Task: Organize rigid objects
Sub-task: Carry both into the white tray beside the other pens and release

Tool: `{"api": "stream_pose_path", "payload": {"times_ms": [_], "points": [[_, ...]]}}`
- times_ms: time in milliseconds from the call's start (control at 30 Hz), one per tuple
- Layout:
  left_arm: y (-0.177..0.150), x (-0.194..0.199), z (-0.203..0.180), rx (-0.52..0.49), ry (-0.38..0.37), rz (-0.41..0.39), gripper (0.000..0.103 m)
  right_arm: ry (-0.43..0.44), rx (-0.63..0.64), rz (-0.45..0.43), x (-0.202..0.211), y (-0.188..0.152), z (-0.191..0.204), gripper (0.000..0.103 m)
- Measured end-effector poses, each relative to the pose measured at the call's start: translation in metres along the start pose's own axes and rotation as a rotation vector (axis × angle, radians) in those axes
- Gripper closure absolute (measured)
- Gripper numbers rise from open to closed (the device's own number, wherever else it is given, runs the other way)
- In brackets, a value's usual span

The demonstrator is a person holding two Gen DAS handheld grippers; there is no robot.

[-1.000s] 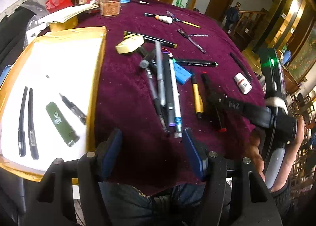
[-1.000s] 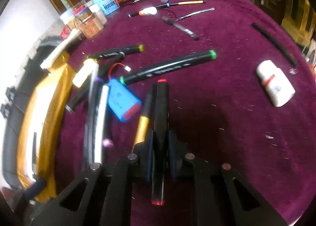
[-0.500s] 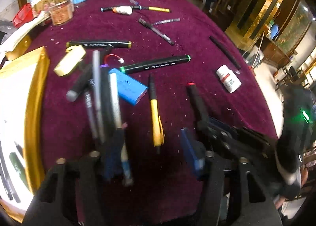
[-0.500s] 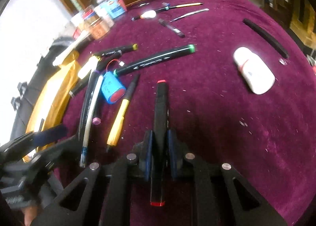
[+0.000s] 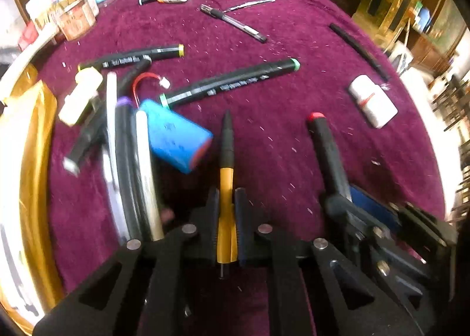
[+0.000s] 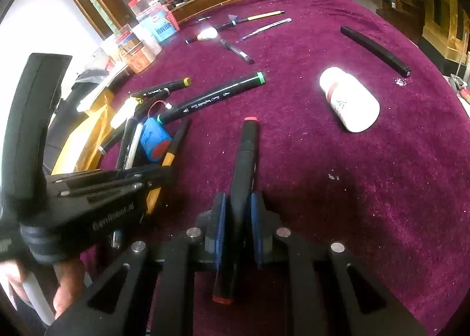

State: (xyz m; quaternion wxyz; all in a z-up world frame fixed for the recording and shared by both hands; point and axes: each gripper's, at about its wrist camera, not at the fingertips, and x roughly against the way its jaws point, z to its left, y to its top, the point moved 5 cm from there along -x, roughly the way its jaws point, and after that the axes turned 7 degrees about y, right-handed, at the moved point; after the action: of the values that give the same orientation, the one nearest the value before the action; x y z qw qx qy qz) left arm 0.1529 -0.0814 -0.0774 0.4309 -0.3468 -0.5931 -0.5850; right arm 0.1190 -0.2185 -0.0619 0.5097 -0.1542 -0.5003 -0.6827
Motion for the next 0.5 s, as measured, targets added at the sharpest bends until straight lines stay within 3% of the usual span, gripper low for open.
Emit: {"api": "stream_pose_path", "payload": {"times_ms": [267,500], "points": [[-0.014,0.028,0.021,0.131,-0.108,-0.027,0.096,0.056,-0.047,-0.058,0.009,0.001,0.000,0.089],[-0.028,0.096,0.079,0.292,-0.138,-0.127,0.096,0.183,0.067,-0.114,0.033,0.013,0.052,0.090]]}}
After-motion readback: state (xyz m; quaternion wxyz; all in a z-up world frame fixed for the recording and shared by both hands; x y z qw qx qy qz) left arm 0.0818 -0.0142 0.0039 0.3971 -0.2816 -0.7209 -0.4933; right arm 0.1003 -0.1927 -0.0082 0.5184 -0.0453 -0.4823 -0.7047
